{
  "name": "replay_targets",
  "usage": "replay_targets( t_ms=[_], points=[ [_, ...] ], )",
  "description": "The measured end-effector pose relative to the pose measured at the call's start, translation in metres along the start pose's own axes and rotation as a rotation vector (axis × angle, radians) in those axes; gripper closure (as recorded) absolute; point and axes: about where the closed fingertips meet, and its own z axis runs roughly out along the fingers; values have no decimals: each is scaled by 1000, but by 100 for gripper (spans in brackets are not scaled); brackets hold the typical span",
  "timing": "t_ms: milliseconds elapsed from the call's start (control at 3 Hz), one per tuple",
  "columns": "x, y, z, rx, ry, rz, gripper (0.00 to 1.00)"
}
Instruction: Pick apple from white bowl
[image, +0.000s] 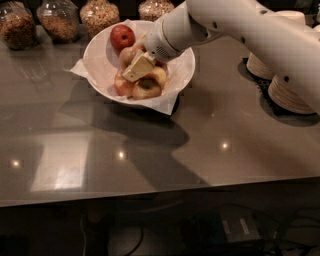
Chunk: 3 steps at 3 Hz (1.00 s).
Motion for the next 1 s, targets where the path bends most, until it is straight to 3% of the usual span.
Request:
replay_targets(
  t_ms=[1000],
  points=[
    [-34,-18,-66,-5,-35,-85,100]
  ],
)
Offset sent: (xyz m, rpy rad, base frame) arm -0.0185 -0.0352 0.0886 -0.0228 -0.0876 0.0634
